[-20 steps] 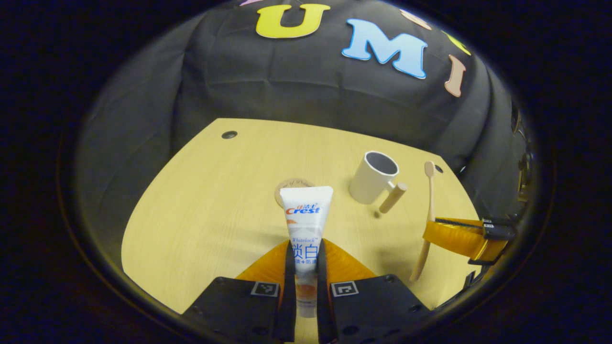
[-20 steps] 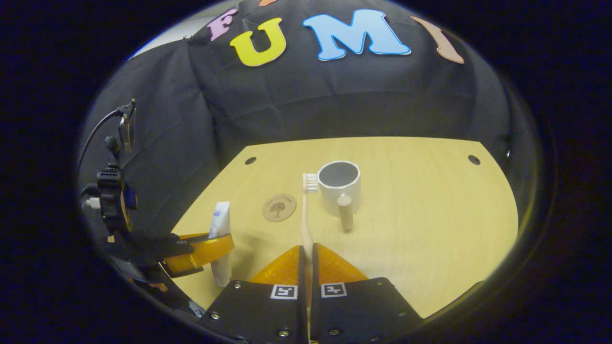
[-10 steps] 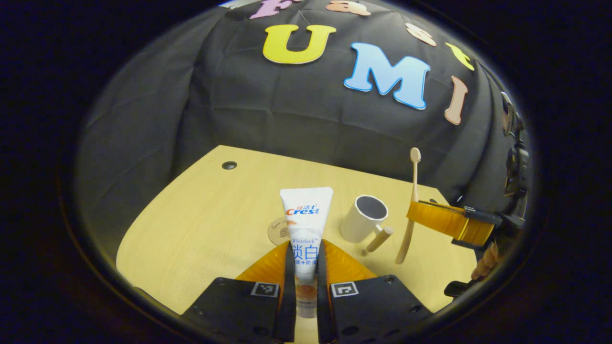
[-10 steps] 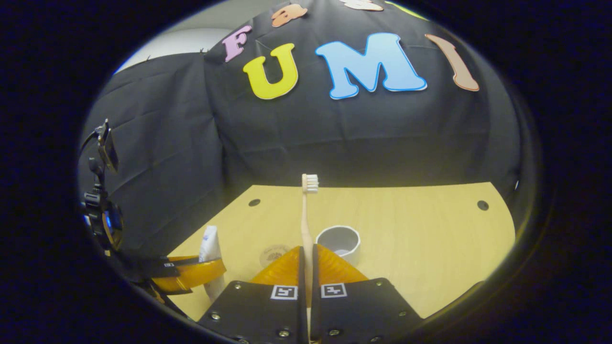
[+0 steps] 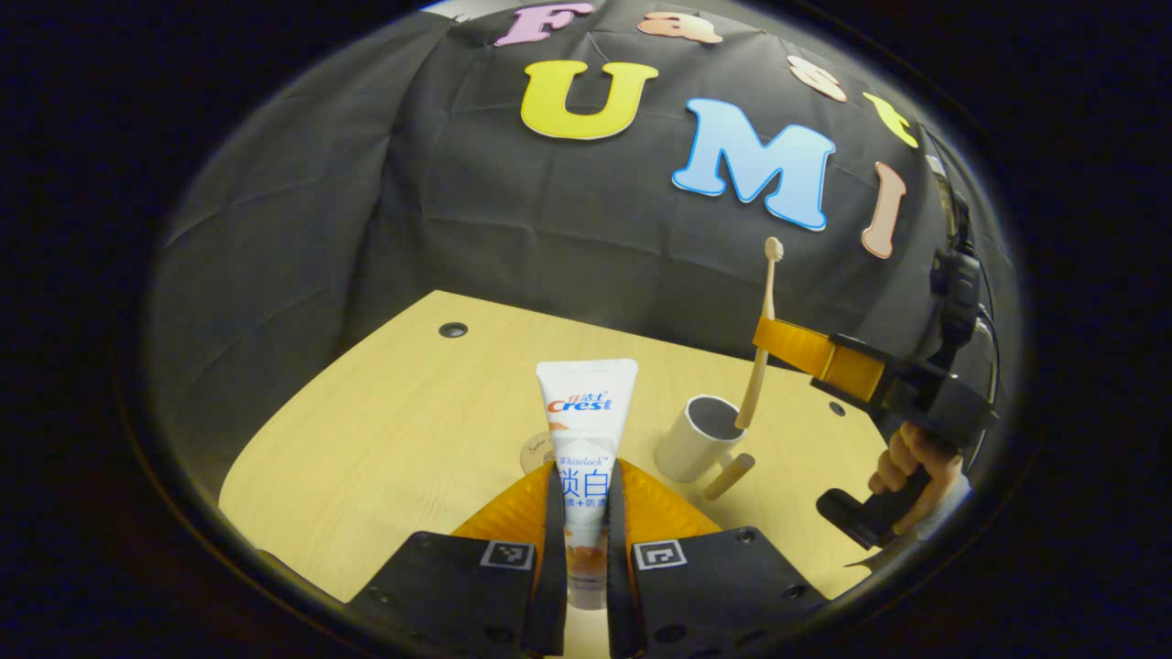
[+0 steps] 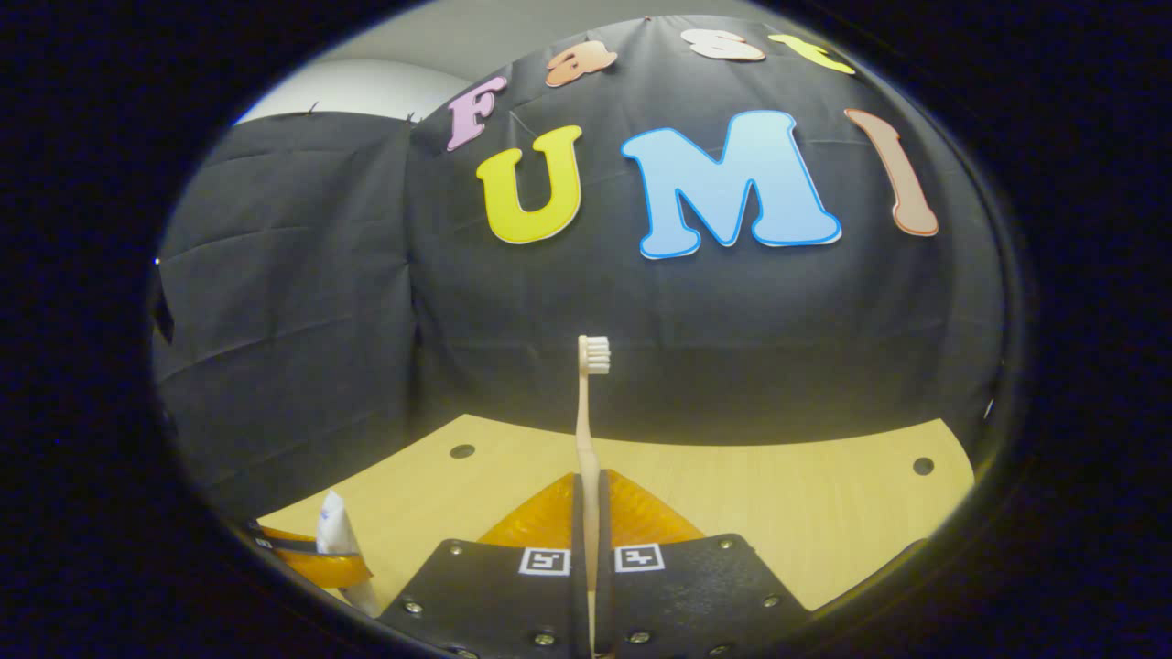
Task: Put the toothbrush and toothpaste on the desktop into the cup, then pick up the cup and place it on the coaster on the desktop.
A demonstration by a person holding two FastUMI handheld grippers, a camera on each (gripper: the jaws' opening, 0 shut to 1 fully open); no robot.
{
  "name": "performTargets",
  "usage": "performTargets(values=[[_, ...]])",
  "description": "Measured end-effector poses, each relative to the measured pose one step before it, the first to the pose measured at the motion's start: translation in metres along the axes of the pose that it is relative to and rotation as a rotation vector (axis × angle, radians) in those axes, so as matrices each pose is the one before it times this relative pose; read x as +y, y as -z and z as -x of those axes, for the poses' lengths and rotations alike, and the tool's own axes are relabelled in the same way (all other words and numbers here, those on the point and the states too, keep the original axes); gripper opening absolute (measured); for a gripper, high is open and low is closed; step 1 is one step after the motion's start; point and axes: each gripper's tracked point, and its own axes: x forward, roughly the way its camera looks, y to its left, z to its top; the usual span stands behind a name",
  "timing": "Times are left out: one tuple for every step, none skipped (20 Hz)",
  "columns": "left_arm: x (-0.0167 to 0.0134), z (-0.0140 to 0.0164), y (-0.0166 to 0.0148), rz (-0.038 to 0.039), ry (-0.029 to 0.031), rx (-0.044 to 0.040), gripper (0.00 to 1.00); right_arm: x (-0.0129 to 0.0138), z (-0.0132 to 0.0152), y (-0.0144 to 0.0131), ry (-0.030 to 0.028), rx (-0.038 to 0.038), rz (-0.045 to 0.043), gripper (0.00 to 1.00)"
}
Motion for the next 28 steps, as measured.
performTargets(values=[[0.00052,0.00128,-0.00075,0.00429,-0.00415,-0.0034,0.25,-0.00307,-0.00616,0.00166,0.00803,-0.00502,0.00989,0.03],[0.00137,0.00119,-0.00051,0.0026,-0.00601,-0.0034,0.25,-0.00291,-0.0056,0.00392,0.00996,0.00234,0.00854,0.03],[0.00009,0.00146,0.00019,0.003,-0.00349,-0.00205,0.25,-0.00294,-0.00659,0.00527,0.0068,0.00544,0.00767,0.03],[0.00009,0.00057,-0.00114,0.00388,-0.00503,-0.00054,0.25,-0.00209,-0.00547,0.00753,0.00702,0.01397,0.00341,0.03],[0.00027,0.00035,0.00031,0.00328,-0.00231,0.00116,0.25,-0.00098,-0.00461,0.00737,0.0013,0.01728,-0.00088,0.03],[0.00097,-0.00117,0.00081,0.00477,-0.00592,0.00198,0.25,-0.0011,-0.00405,0.00853,0.0047,0.02409,-0.00083,0.03],[-0.0002,-0.00051,0.00101,0.00439,-0.00142,0.00343,0.25,-0.0012,-0.00343,0.00676,0.00205,0.01994,0.00163,0.03],[0.00194,-0.00178,0.0028,0.00523,-0.00086,0.00455,0.25,-0.00074,-0.00285,0.00676,0.00189,0.01936,0.00195,0.03],[0.00089,-0.00112,0.00198,0.00243,-0.00093,0.00332,0.25,-0.00143,-0.00137,0.0043,0.00529,0.01725,0.00283,0.03],[-0.00034,-0.00047,0.00078,0.00016,-0.00035,0.00564,0.25,-0.00097,-0.00378,0.00693,0.00596,0.01875,0.00431,0.04],[-0.00038,-0.00011,0.00015,-0.00051,0.00118,0.00248,0.25,-0.00155,0.00012,0.00367,0.00307,0.01284,0.00276,0.04],[-0.00043,-0.00144,0.0012,-0.00155,0.00275,0.00321,0.25,-0.00031,0.00027,0.00195,-0.00049,0.01048,0.00042,0.04],[0.00008,0.00049,0.00024,-0.00247,0.0013,0.00205,0.25,-0.00139,-0.0007,0.00412,0.00888,0.01146,0.00195,0.04],[-0.00022,-0.00015,0.00045,-0.00138,0.00225,0.00109,0.25,-0.0011,0.00133,0.00131,0.0039,0.00696,0.00082,0.04],[0.00018,-0.00146,0.0008,0.00042,0.00286,0.00021,0.25,-0.00001,0.00099,0.00155,-0.00247,0.00551,-0.00067,0.04],[-0.00013,0.00044,0.00045,-0.00009,0.00282,0.00044,0.24,-0.00043,0.0001,0.00221,0.00024,0.00949,-0.0006,0.06],[-0.00029,0.00028,-0.00014,-0.00078,0.00111,0.00105,0.25,0.00068,0.00201,0.00084,-0.00535,0.00774,0.00013,0.07],[-0.00029,-0.0004,0.0001,-0.00133,0.00475,-0.00017,0.25,0.00013,0.0033,-0.00031,-0.00285,0.00338,0.00269,0.09],[-0.00085,-0.00068,-0.00009,-0.00253,0.00444,0.0004,0.25,-0.00148,0.00227,0.00078,0.00546,0.00358,0.00468,0.11],[-0.0007,-0.00039,-0.00029,-0.00321,0.00473,-0.00072,0.25,-0.00098,0.00107,0.00044,0.00453,-0.00067,0.00444,0.15],[-0.00058,-0.00007,-0.00001,-0.00329,0.00665,-0.00012,0.25,-0.00079,0.003,-0.00079,0.00505,0.00273,0.00127,0.18],[-0.00074,-0.00003,-0.00042,-0.0025,0.00787,-0.0013,0.25,-0.00266,0.00551,-0.00056,0.00585,-0.00009,0.00053,0.24],[-0.00302,-0.00163,-0.0009,-0.00308,0.00973,-0.00094,0.25,-0.00114,0.0052,-0.00188,-0.00053,-0.00206,-0.00212,0.23],[-0.00394,-0.00299,-0.00285,-0.00209,0.00926,-0.00297,0.25,-0.00174,0.00518,-0.00024,0.00491,0.00064,0.00164,0.37],[-0.00549,-0.00646,-0.00355,-0.00287,0.01113,-0.00237,0.25,-0.00383,0.00615,-0.00212,0.00876,-0.005,0.00222,0.43],[-0.00387,-0.00424,-0.00216,-0.00125,0.00943,-0.00634,0.25,-0.00208,0.0076,-0.00218,0.00338,-0.00486,0.00125,0.52],[-0.00277,-0.00337,-0.00244,0.00033,0.01409,-0.00564,0.25,-0.00482,0.00621,-0.00156,0.01231,-0.00644,0.00448,0.56],[-0.00358,-0.00375,-0.00244,0.00337,0.01261,-0.00609,0.25,-0.00383,0.0075,-0.00292,0.0075,-0.00612,0.00379,0.64]])
